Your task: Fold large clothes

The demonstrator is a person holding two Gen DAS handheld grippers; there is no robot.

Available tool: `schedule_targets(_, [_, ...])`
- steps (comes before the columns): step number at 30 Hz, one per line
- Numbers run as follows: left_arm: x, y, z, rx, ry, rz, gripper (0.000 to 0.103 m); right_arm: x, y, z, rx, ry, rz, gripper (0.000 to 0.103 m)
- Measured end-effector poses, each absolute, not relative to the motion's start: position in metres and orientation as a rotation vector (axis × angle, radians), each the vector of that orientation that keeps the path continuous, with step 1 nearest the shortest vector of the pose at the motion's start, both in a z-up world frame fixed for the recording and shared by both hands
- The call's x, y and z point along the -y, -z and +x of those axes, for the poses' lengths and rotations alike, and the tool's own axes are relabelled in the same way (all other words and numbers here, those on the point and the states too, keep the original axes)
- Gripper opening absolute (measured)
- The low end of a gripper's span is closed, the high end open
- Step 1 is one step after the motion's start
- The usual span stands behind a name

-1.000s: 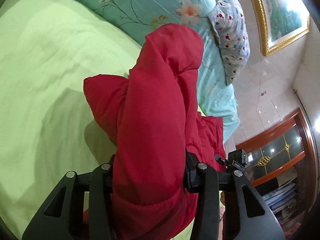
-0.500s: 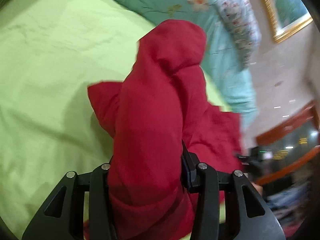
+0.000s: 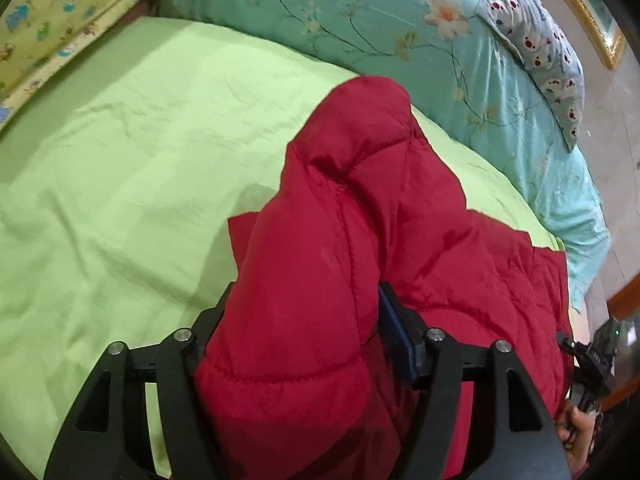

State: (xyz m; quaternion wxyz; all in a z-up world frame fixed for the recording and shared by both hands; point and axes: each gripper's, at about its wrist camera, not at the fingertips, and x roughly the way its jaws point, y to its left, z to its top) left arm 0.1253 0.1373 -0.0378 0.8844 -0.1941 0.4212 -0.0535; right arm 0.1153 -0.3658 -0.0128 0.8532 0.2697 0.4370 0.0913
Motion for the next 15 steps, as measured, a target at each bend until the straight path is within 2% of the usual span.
schedule_targets(6, [-0.142, 0.023, 0.112, -0.833, 0.048, -0.362, 0.067, 0.376, -0.005, 0.095, -0.831, -0.078, 0.563, 0.083])
schedule_targets(15, [-0.126, -0.014, 0.075, -0.72, 0.135, -0.301, 0.067, 0.338, -0.051, 0.056, -0.679, -0.057, 0.356, 0.085])
